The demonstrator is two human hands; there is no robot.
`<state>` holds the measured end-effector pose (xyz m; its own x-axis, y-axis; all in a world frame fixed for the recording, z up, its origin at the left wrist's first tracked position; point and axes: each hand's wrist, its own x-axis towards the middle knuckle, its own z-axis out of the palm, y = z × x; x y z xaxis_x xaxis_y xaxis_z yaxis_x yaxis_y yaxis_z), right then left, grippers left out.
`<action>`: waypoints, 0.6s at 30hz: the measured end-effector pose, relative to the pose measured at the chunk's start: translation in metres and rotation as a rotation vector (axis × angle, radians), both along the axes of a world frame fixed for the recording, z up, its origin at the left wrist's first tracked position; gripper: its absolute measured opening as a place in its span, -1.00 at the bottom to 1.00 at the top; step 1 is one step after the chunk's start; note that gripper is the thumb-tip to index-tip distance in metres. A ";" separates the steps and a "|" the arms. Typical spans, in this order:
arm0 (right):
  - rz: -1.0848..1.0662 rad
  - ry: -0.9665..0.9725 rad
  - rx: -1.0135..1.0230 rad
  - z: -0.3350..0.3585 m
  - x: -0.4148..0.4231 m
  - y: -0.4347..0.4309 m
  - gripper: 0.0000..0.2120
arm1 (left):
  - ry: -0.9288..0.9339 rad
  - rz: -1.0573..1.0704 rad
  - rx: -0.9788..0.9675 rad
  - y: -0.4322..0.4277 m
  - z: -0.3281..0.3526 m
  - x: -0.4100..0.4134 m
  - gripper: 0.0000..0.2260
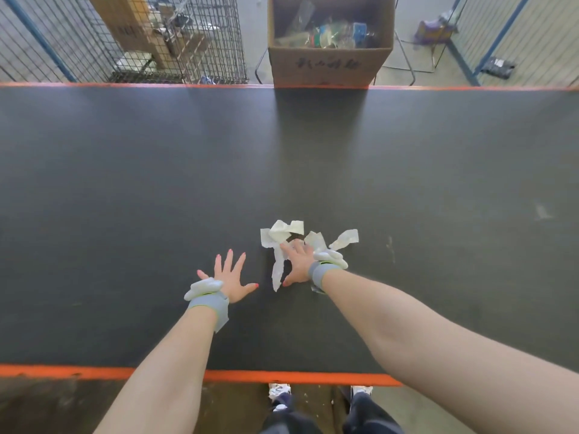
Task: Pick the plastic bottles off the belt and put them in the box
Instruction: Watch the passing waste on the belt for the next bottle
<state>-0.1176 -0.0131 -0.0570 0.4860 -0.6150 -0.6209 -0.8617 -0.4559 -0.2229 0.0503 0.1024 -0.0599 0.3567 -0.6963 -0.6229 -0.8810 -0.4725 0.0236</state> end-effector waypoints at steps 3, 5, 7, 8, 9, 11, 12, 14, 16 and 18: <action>-0.091 0.000 -0.065 -0.007 -0.008 -0.002 -0.35 | -0.030 -0.016 0.018 0.001 0.001 0.001 -0.31; -0.195 -0.042 -0.081 -0.005 -0.010 -0.007 -0.42 | -0.029 -0.003 0.011 0.000 0.004 0.002 -0.33; -0.280 -0.088 -0.098 0.001 -0.007 -0.012 -0.38 | -0.037 -0.003 0.012 -0.001 0.009 0.003 -0.34; -0.318 -0.122 -0.112 0.005 -0.005 -0.015 -0.36 | -0.048 -0.001 0.005 -0.001 0.010 0.004 -0.35; -0.337 -0.156 -0.127 0.008 -0.002 -0.017 -0.36 | -0.056 0.004 -0.004 -0.001 0.012 0.005 -0.36; -0.328 -0.178 -0.121 0.013 0.002 -0.017 -0.37 | -0.059 0.014 -0.012 -0.001 0.014 0.006 -0.36; -0.321 -0.151 -0.099 0.015 0.003 -0.016 -0.36 | -0.062 0.018 -0.014 0.001 0.014 0.006 -0.36; -0.317 -0.039 -0.061 0.011 -0.001 -0.016 -0.31 | -0.067 0.023 -0.008 0.004 0.014 0.009 -0.36; -0.269 0.109 -0.064 0.005 -0.006 -0.018 -0.35 | -0.072 0.031 0.010 0.009 0.014 0.014 -0.36; -0.277 0.133 -0.101 0.000 -0.012 -0.019 -0.45 | -0.087 0.037 0.030 0.014 0.013 0.018 -0.36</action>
